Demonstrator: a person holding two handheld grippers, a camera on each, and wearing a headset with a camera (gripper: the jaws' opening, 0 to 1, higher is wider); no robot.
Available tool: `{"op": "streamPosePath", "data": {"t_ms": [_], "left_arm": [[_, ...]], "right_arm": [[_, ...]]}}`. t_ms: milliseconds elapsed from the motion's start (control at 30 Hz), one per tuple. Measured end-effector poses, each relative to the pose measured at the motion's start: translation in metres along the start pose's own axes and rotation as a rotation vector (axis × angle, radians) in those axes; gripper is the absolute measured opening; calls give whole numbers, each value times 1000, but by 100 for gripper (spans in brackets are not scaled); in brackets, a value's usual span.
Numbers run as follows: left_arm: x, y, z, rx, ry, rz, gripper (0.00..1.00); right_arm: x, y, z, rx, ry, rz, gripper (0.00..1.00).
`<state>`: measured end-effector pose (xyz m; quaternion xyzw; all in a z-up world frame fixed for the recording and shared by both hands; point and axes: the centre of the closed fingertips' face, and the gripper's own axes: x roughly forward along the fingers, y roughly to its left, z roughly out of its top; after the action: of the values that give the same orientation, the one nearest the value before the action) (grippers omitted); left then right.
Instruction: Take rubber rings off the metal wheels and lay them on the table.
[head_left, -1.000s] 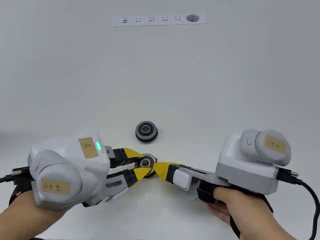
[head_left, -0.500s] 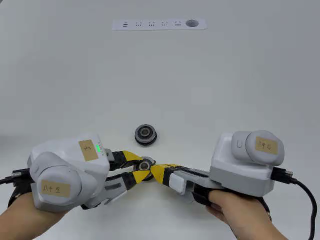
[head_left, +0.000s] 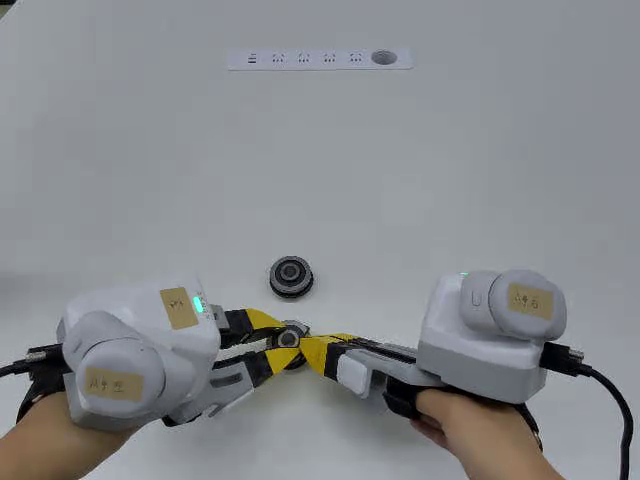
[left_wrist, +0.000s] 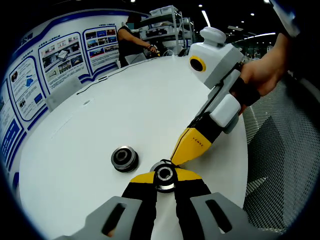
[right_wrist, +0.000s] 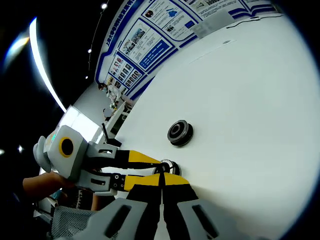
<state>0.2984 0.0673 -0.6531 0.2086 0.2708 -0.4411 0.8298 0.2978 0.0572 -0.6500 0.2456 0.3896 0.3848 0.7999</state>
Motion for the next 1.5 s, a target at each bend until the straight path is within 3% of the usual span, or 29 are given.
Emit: {"op": "streamPosePath", "data": {"t_ms": [1500], "left_arm": [[0,-2,1,15,-5,-4,13]], "right_arm": [[-5,12,0,-93,7,32,1]]}}
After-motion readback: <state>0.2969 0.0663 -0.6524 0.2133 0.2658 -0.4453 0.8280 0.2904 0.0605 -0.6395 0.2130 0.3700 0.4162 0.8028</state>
